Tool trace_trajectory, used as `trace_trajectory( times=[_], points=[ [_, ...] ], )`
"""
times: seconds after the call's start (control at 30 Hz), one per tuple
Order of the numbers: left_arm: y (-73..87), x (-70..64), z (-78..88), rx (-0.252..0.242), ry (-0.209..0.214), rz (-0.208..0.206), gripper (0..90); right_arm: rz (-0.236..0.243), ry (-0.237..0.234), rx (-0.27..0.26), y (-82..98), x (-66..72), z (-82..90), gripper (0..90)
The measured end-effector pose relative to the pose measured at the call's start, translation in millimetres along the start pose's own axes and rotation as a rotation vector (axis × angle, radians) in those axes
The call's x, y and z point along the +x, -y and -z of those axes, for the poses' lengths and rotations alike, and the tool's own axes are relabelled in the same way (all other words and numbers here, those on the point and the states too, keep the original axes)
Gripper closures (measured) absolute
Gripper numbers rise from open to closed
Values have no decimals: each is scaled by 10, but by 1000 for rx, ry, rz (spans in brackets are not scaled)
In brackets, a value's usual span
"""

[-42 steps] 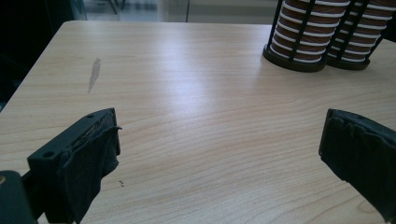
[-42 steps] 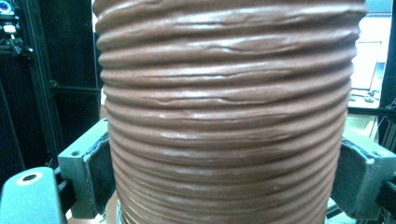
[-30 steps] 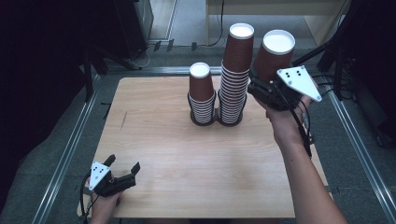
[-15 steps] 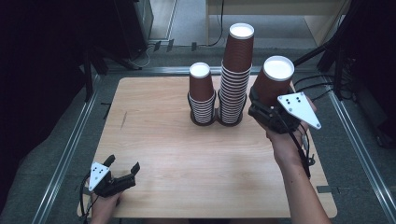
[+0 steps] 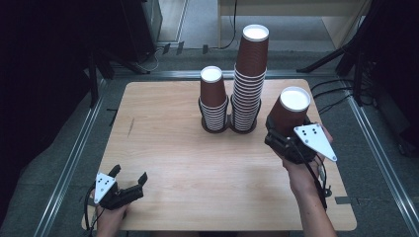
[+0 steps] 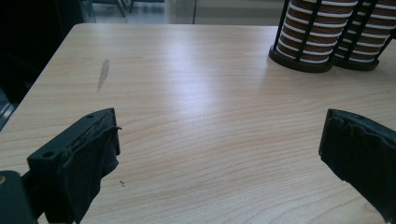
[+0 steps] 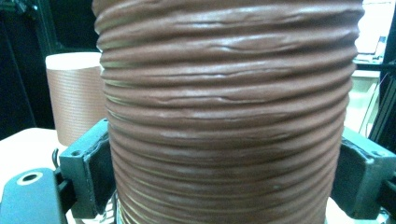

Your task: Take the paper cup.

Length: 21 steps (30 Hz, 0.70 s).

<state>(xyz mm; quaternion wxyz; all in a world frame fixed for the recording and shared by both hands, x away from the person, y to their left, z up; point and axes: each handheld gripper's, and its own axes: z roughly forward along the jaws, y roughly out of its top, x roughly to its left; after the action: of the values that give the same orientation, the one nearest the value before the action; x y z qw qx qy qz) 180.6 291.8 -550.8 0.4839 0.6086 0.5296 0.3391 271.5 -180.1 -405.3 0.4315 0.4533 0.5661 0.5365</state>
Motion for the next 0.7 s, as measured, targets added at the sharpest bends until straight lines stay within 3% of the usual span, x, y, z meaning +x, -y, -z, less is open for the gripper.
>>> trace_trajectory(
  times=[0.23, 0.37, 0.47, 0.57, 0.7],
  points=[
    [-34, -1, 5, -8, -43, 5, 0, -18, -3, 34, 231, -34, 62, 112],
    [-58, -45, -10, -5, -80, -20, 0, -31, -10, 37, 360, -53, 93, 112],
    [-139, -115, -25, -26, -69, 4, 0, -17, -13, 63, 402, -66, 58, 111],
    [-249, -229, -72, -41, -69, -18, 0, -37, -22, 55, 400, -71, 60, 111],
    [-403, -350, -190, -37, -49, -3, 0, -33, -52, 61, 443, -22, 55, 108]
  ],
)
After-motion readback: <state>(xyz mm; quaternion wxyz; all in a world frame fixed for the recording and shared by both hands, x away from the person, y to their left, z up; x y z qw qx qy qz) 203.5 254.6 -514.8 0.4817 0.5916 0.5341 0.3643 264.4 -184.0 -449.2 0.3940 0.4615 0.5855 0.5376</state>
